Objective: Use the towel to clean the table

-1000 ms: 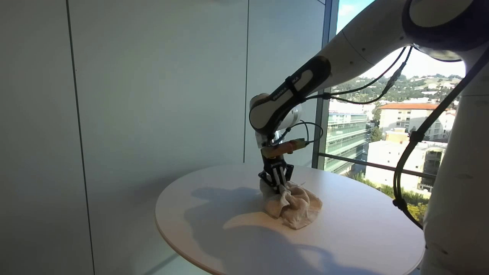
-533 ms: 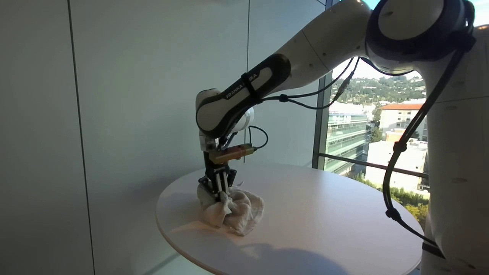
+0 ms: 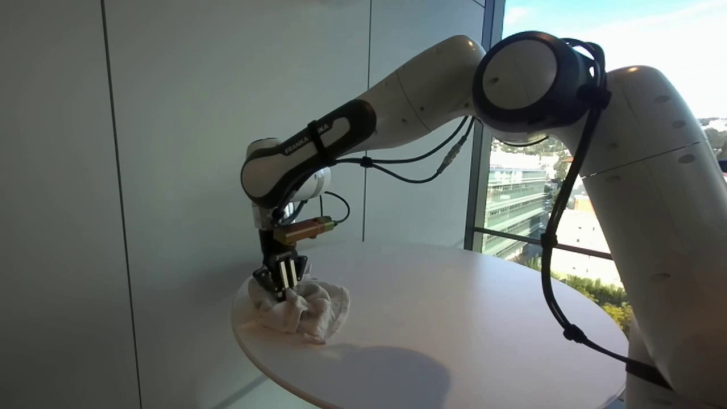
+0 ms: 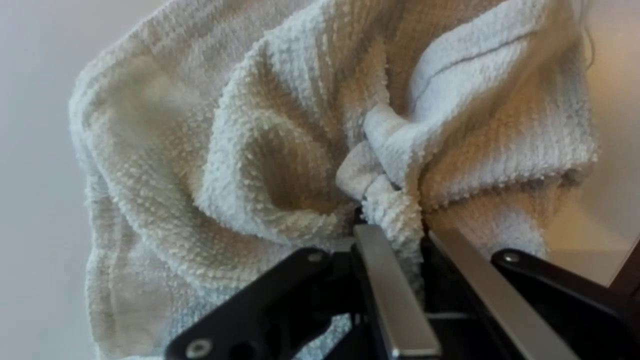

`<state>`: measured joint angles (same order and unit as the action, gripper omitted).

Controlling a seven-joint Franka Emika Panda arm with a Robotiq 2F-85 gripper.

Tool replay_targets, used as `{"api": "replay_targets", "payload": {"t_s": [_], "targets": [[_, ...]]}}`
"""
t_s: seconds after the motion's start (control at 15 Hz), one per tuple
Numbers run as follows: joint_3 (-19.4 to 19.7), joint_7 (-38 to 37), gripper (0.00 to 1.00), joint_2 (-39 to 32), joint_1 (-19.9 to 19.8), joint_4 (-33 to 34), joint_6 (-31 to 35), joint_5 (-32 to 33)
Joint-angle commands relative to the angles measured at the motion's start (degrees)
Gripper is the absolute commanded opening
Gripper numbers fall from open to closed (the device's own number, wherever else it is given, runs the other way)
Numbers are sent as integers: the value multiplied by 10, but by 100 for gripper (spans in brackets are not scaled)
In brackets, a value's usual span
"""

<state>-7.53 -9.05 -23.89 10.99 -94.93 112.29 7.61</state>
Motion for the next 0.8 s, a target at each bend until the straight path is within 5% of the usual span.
{"api": "replay_targets", "payload": {"t_s": [0.0, 0.73], "targets": [[38, -23, 9, 5, -33, -36, -3, -33], [102, -119, 8, 168, -114, -295, 43, -174]]}}
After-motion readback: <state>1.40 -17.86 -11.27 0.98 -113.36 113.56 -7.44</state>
